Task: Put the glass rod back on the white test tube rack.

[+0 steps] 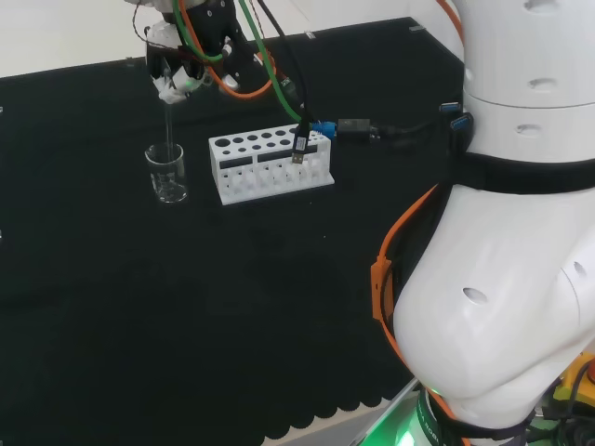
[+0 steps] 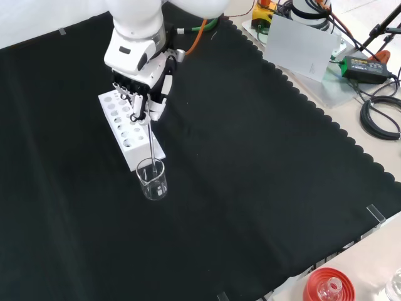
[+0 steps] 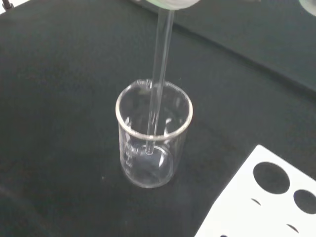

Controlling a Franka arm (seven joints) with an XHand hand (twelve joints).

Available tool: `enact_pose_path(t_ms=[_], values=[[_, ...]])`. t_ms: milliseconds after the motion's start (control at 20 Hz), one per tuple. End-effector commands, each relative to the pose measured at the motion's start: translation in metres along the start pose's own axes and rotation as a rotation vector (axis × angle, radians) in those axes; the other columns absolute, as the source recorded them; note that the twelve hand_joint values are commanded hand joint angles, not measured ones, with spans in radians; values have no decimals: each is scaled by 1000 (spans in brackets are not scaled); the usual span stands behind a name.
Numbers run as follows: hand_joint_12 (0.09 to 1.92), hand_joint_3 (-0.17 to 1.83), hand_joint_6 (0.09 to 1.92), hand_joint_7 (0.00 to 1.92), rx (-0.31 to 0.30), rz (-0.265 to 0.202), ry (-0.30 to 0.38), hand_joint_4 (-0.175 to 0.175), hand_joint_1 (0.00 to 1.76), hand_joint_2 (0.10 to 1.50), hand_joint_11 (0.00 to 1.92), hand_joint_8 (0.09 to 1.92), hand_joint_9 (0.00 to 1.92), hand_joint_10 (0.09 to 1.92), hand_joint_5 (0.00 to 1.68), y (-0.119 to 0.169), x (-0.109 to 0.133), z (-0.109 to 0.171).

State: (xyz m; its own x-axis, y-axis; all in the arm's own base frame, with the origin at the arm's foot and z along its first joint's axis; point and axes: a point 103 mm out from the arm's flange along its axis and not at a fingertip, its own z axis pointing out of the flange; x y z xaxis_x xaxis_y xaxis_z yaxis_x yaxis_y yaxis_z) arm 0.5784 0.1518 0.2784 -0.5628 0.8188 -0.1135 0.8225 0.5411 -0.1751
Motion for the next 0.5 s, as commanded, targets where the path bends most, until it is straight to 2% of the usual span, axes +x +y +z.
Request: enact_pose_path(t_ms=[50,500], values=[[575,-175,769,1679,-1,8,-15,-175,1202,1121,1780,630,1920,324,1147,-9,13,-11],[575,-175,768,1680,-9,27,5,-175,1202,1121,1780,629,1920,324,1148,-18,14,-21]])
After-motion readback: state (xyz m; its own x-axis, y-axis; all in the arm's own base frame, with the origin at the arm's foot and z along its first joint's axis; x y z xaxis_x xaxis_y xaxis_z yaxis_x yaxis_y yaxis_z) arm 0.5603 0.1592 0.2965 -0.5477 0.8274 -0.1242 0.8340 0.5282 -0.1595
